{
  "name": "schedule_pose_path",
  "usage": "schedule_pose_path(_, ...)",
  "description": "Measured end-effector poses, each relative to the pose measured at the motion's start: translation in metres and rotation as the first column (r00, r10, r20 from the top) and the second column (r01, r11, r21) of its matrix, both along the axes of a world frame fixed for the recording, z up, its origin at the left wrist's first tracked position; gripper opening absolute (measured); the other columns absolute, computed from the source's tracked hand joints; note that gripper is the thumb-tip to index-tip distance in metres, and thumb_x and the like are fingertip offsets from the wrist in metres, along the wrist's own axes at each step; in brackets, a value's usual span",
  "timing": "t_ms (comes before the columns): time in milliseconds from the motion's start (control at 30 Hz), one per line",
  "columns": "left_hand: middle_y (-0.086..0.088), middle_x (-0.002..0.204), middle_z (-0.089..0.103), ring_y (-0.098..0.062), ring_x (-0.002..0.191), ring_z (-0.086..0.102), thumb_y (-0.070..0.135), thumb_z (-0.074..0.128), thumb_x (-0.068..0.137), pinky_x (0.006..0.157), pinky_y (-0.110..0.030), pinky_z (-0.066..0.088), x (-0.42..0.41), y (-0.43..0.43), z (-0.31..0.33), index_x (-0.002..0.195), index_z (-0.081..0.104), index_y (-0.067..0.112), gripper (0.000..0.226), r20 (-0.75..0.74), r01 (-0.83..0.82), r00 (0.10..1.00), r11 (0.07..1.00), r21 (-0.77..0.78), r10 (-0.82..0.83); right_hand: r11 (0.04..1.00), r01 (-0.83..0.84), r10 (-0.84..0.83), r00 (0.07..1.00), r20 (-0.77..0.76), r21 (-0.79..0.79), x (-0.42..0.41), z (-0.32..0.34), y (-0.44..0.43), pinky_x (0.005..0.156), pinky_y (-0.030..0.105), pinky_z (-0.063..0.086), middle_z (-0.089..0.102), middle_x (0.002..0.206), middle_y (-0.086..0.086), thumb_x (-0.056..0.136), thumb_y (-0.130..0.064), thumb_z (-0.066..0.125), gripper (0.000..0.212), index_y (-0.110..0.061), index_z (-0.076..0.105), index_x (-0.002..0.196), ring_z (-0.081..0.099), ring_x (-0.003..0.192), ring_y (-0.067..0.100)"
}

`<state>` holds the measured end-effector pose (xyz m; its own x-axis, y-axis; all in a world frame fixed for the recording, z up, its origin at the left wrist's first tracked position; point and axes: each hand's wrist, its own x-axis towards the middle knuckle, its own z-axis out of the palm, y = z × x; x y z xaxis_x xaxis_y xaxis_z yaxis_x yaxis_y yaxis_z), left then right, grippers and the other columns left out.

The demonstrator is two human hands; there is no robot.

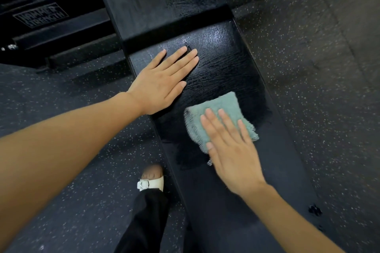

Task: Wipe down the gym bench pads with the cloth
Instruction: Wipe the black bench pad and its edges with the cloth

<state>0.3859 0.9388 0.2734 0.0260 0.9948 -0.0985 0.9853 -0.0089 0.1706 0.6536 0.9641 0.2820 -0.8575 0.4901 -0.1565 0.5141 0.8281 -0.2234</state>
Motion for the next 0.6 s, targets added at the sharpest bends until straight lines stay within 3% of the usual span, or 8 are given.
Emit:
schedule_pose_path(200,0.002,0.166,0.007,-0.018,0.153,0.002,0.036,0.013,0.103,0.123,-0.045,0.003,0.005,-0.002,-0.001,0.158,0.011,0.017,0.058,0.003,-0.021,1.000,1.000,-0.013,0.021,0.986,0.164,-0.164,0.986,0.016,-0.030,0.026,0.002,0.048,0.123,0.040,0.005,0.013,0.164,-0.010,0.104,-0.031,0.020,0.054,-0.025,0.015,0.158,0.004,0.152,0.012)
schedule_pose_path(433,0.002,0.166,0.009,-0.018,0.153,0.003,0.036,0.016,0.104,0.123,-0.044,0.002,0.007,-0.003,-0.001,0.158,0.013,0.017,0.058,0.006,-0.012,1.000,1.000,-0.002,0.012,0.887,0.459,-0.461,0.886,-0.046,-0.043,-0.010,-0.001,0.007,0.121,0.048,0.005,0.012,0.164,-0.008,0.102,-0.030,0.020,0.056,-0.022,0.017,0.157,0.005,0.153,0.019)
schedule_pose_path(500,0.001,0.165,0.011,-0.018,0.153,0.005,0.036,0.018,0.103,0.123,-0.044,0.003,0.007,-0.003,-0.001,0.158,0.015,0.016,0.058,0.005,-0.004,1.000,1.000,0.002,0.004,0.902,0.429,-0.431,0.902,-0.038,-0.035,-0.022,0.001,-0.012,0.121,0.049,0.008,0.014,0.164,-0.007,0.101,-0.029,0.022,0.057,-0.022,0.018,0.157,0.008,0.153,0.021)
schedule_pose_path(600,0.000,0.165,0.014,-0.019,0.152,0.009,0.034,0.019,0.103,0.122,-0.045,0.006,0.006,-0.002,0.000,0.158,0.018,0.016,0.058,-0.004,0.008,1.000,1.000,0.006,-0.008,0.965,0.258,-0.260,0.965,-0.041,-0.048,-0.037,0.002,-0.047,0.120,0.050,0.013,0.019,0.164,-0.005,0.099,-0.027,0.030,0.058,-0.021,0.024,0.156,0.014,0.152,0.023)
